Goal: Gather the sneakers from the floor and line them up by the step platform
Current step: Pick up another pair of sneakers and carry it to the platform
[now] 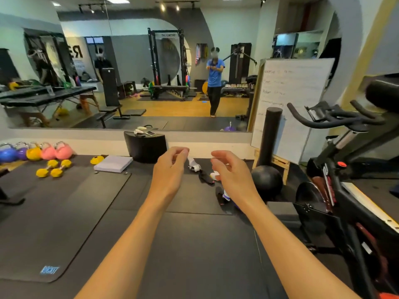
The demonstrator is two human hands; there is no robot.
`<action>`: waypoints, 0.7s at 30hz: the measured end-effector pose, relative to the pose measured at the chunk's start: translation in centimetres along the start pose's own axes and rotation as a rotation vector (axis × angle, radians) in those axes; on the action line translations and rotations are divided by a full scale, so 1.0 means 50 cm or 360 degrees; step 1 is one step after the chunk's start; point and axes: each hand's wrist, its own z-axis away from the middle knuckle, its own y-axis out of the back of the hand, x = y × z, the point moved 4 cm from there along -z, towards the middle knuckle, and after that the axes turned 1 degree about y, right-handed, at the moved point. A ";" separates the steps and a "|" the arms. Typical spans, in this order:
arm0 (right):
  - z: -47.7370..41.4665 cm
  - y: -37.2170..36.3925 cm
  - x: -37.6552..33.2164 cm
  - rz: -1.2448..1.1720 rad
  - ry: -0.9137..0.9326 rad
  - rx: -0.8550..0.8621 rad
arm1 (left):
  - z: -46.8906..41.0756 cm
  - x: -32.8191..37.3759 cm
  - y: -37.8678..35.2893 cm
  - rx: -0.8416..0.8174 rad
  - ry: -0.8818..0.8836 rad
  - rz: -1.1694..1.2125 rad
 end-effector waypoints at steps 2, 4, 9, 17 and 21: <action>-0.092 -0.017 0.033 0.0003 0.0000 -0.0004 | -0.093 -0.024 -0.015 0.0000 0.0025 -0.0019; -0.183 -0.029 0.060 0.0004 0.0000 -0.0012 | -0.186 -0.044 -0.024 0.0019 0.0020 -0.0015; -0.410 -0.062 0.149 -0.0008 -0.0065 0.0005 | -0.419 -0.111 -0.074 -0.0001 -0.0008 -0.0022; -0.764 -0.128 0.346 0.0138 -0.0123 0.0083 | -0.793 -0.284 -0.179 -0.0097 0.0030 0.0030; -0.923 -0.161 0.437 0.0129 -0.0222 0.0125 | -0.976 -0.365 -0.244 -0.0159 0.0157 0.0035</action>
